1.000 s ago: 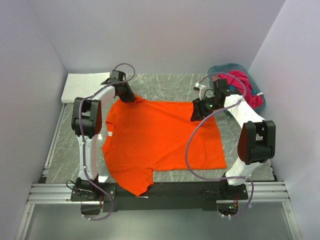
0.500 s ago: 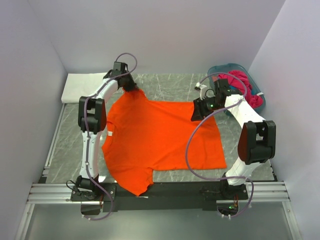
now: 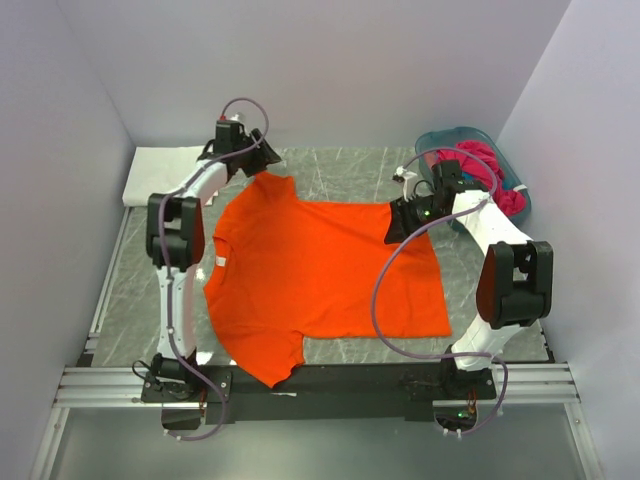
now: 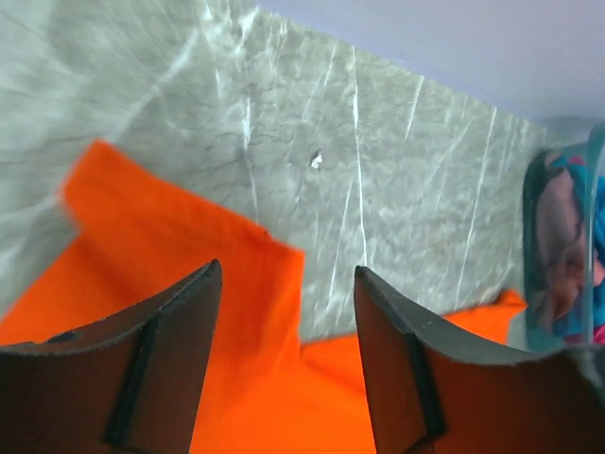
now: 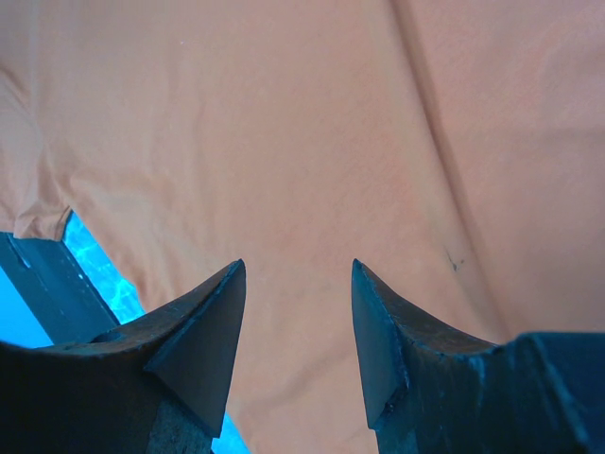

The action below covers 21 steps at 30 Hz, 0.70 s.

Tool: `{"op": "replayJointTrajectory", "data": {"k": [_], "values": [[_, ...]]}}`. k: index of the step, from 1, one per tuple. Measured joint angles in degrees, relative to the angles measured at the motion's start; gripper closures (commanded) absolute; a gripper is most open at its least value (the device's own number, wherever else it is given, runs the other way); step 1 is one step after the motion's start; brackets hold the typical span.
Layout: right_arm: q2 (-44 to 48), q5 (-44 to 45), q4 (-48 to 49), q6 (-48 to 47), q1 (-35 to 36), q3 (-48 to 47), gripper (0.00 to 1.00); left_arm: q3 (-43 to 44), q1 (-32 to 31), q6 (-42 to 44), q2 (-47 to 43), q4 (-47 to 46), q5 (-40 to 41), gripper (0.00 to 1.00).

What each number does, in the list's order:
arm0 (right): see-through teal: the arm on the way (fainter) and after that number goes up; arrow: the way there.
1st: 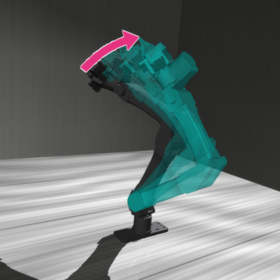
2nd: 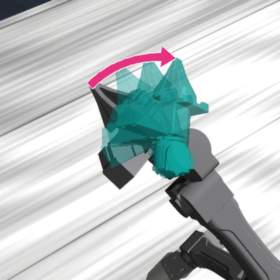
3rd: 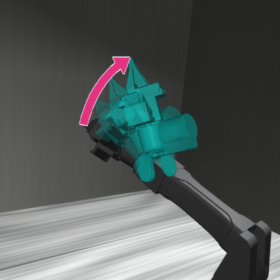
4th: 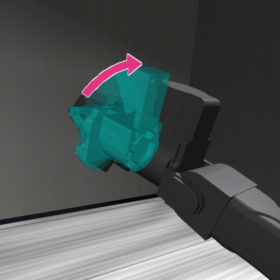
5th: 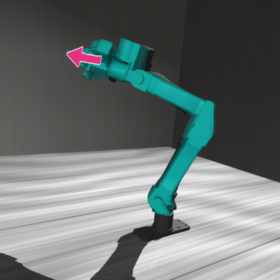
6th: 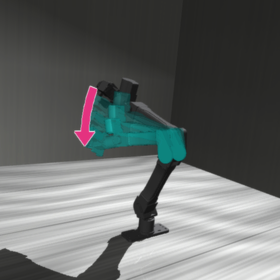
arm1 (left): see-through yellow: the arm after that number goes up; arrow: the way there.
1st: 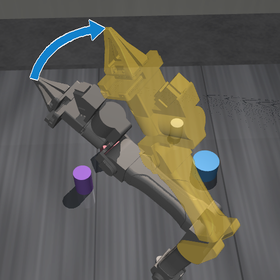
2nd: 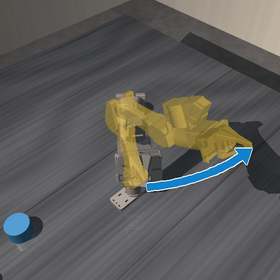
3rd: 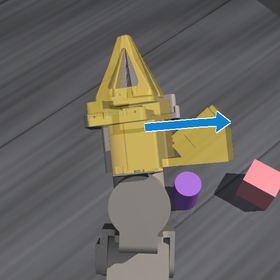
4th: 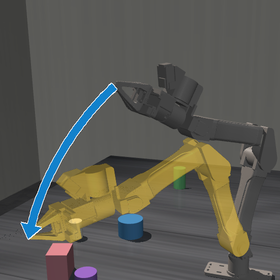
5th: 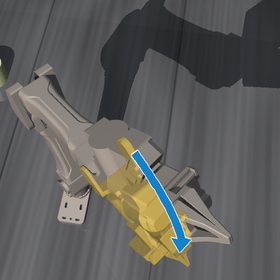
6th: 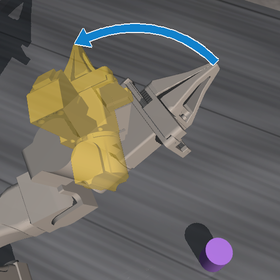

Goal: Fold and stack the t-shirts
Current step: Flatten the tshirt out

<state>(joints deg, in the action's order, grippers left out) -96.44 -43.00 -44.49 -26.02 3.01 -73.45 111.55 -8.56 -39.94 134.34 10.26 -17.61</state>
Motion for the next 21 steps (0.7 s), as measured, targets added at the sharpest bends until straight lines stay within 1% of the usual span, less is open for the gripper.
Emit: {"op": "replayJointTrajectory", "data": {"k": [1, 2, 3, 4, 6, 9, 10, 11, 14, 17, 21], "values": [[0.0, 0.0, -0.1, 0.0, 0.0, 0.0, 0.44, -2.5, 0.4, 1.7, -2.8, 0.1, 0.6, 0.39], [0.0, -0.1, -0.1, -0.1, 0.0, 0.0, 0.44, -3.8, 0.9, 3.1, -5.2, 0.3, 1.0, 0.46], [0.0, -0.2, -0.1, -0.1, 0.0, 0.0, 0.44, -4.1, 1.6, 4.4, -6.8, 0.3, 0.8, 0.51], [0.0, -0.2, -0.1, -0.2, 0.0, 0.0, 0.44, -4.0, 2.6, 6.0, -8.0, -0.2, 0.0, 0.53], [0.0, -0.2, -0.1, -0.3, 0.0, 0.0, 0.44, -2.0, 4.8, 9.7, -8.4, 0.0, -2.8, 0.51], [0.0, -0.2, -0.2, -0.5, 0.0, 0.0, 0.44, 4.2, 7.8, 15.9, -5.1, 2.8, -5.6, 0.46], [0.0, -0.2, -0.2, -0.5, 0.0, 0.0, 0.44, 6.7, 8.5, 17.8, -3.2, 3.7, -5.7, 0.42], [0.0, -0.3, -0.2, -0.6, 0.0, 0.0, 0.44, 8.7, 8.9, 20.0, -1.4, 5.1, -5.7, 0.35], [0.0, -0.6, -0.2, -0.7, 0.0, 0.0, 0.44, 9.8, 8.9, 25.9, 1.6, 8.2, -4.9, 0.24], [0.0, -1.1, -0.2, -0.7, -0.1, 0.0, 0.44, 7.6, 7.9, 31.0, 2.3, 8.5, -3.1, 0.23], [0.0, -1.5, -0.4, -0.9, -0.4, 0.0, 0.44, 6.4, 5.8, 38.1, 2.6, 8.6, -1.5, 0.27]]}}
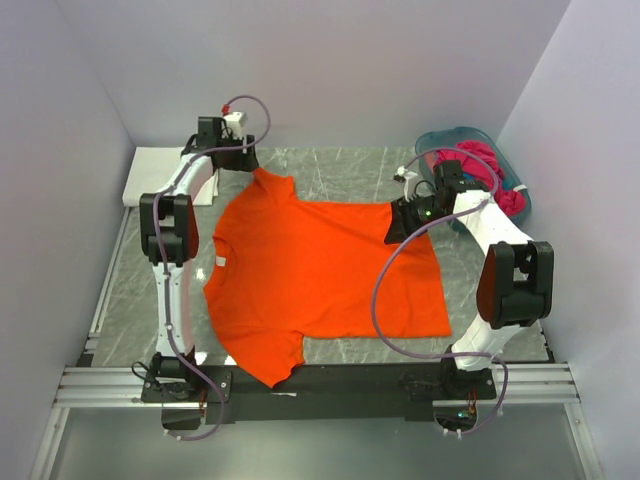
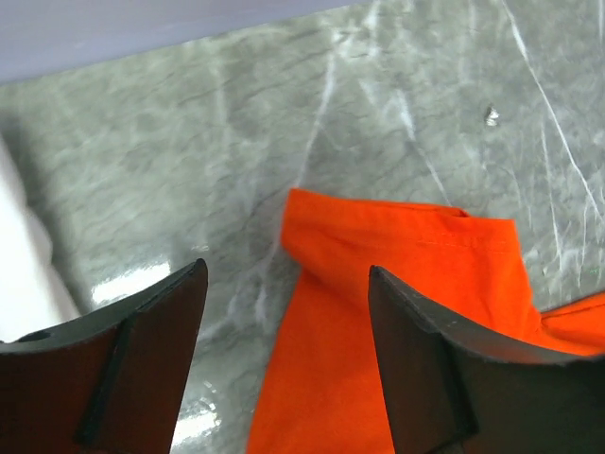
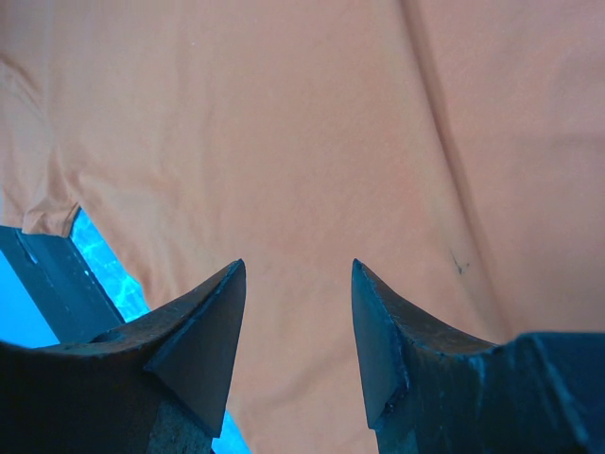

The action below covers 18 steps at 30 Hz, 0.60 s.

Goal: Fold and stack the t-shirts
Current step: Flatten the tshirt out

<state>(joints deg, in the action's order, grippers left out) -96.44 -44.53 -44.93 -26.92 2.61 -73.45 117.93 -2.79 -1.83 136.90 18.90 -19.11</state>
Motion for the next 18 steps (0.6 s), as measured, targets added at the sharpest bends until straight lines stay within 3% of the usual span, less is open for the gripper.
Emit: {"op": "replayJointTrajectory", "data": {"k": [8, 18], "values": [[0.0, -1.0, -0.7, -0.5, -0.3, 0.0, 0.44, 5.1, -3.1, 6.3, 3.4, 0.3, 1.4, 0.50], [-0.1, -1.7, -1.4, -1.3, -0.3, 0.0, 0.44, 6.3, -2.6, 7.6, 6.9, 0.8, 1.8, 0.57]]}}
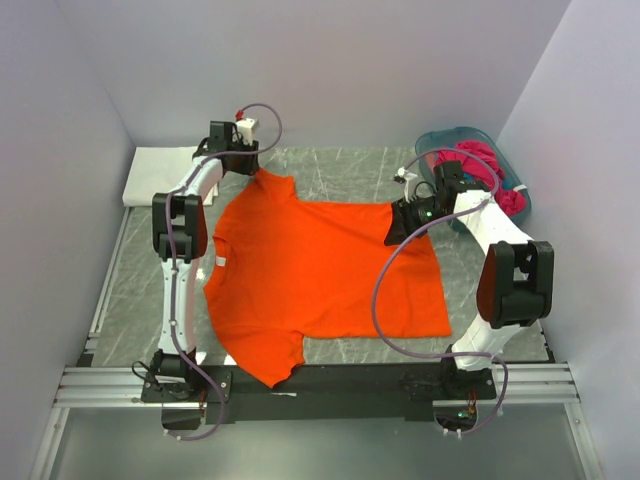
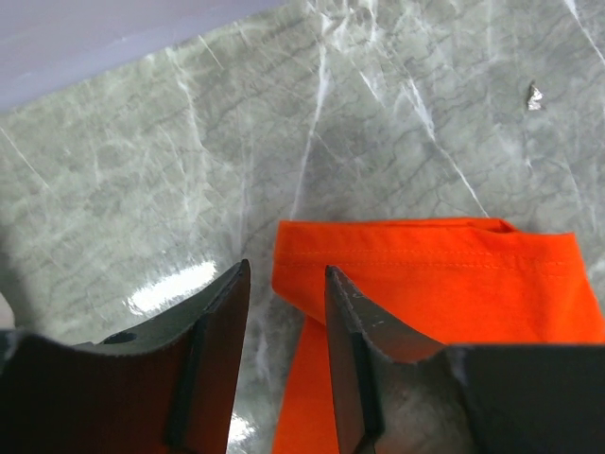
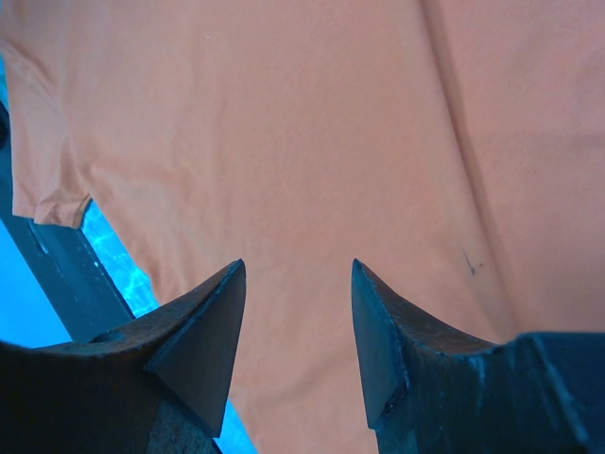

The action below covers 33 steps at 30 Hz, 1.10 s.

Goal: Fold and stack the t-shirts
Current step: Flatten the tshirt out

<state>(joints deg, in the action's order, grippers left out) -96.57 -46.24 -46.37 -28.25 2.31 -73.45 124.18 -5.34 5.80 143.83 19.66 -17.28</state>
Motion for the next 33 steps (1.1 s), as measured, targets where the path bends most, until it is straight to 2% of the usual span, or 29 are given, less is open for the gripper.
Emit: {"op": "replayJointTrajectory", "data": {"k": [13, 33], "values": [[0.0, -1.0, -0.5, -0.2, -0.7, 0.0, 0.44, 2.9, 0.0, 0.6, 2.4, -0.1, 0.0, 0.67], [0.0, -1.9, -1.0, -0.4, -1.6, 0.0, 0.44, 5.3, 0.0, -0.2, 4.1, -0.3, -1.6, 0.64]]}}
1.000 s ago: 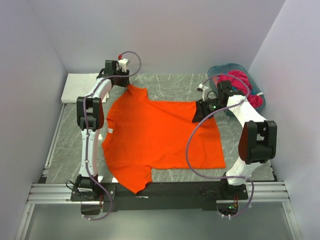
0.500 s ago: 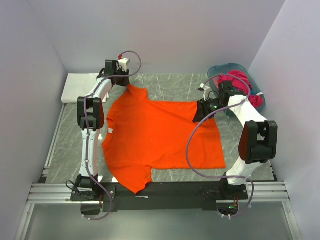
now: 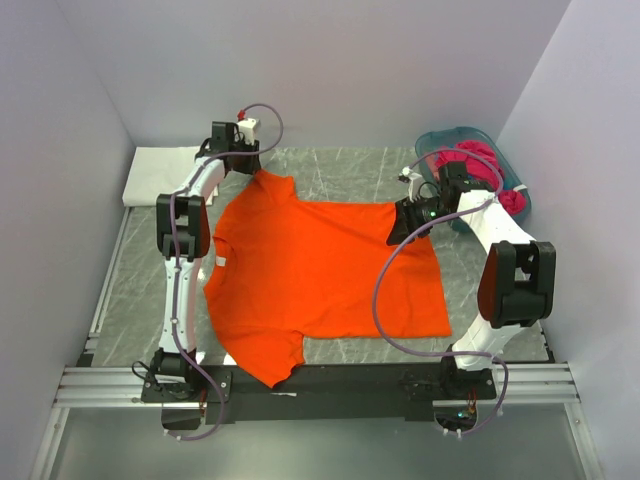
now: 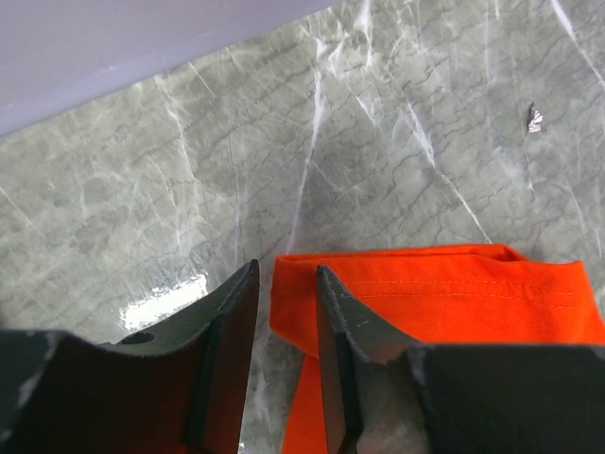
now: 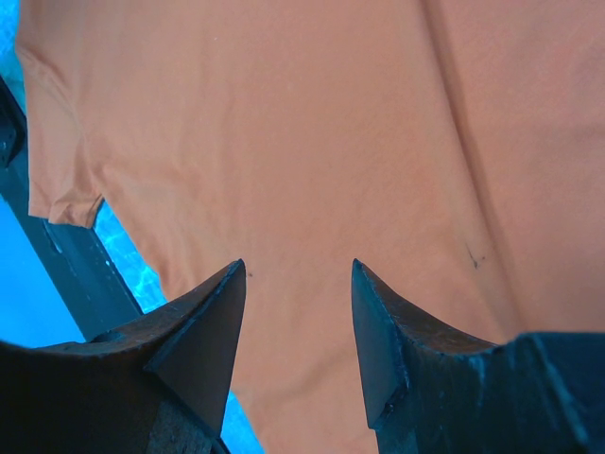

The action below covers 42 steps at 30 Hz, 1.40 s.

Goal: Fold and stack the t-shirts
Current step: Flatten the tshirt out

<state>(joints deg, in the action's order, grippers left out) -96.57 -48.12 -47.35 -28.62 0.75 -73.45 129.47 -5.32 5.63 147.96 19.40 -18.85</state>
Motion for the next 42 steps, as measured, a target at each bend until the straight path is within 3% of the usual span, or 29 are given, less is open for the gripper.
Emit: {"op": "replayJointTrajectory", "data": {"k": [6, 9, 11, 20, 25, 32, 42], "values": [[0.0, -0.1, -0.1, 0.0, 0.0, 0.0, 0.44, 0.0, 0.0, -0.3, 0.4, 0.1, 0.0, 0.67], [0.0, -0.2, -0.2, 0.0, 0.0, 0.0, 0.44, 0.0, 0.0, -0.4, 0.6, 0.1, 0.0, 0.81], [0.0, -0.2, -0.3, 0.0, 0.0, 0.0, 0.44, 0.0, 0.0, -0.6, 0.8, 0.1, 0.0, 1.00], [0.0, 0.8, 0.0, 0.2, 0.0, 0.0, 0.44, -0.2, 0.0, -0.8, 0.9, -0.9, -0.4, 1.00], [-1.4, 9.6, 2.7, 3.8, 0.0, -1.7, 0.45, -3.8, 0.0, -0.8, -1.5, -3.0, -0.8, 1.00], [-11.3, 22.8, 6.5, 6.8, -2.4, -11.7, 0.50, -5.9, 0.0, -0.7, -4.7, -4.6, -1.3, 0.99], [-25.0, 30.9, 4.5, 5.1, -3.1, -28.9, 0.52, -8.0, 0.8, -1.3, -5.8, -6.3, -2.4, 0.99]]}}
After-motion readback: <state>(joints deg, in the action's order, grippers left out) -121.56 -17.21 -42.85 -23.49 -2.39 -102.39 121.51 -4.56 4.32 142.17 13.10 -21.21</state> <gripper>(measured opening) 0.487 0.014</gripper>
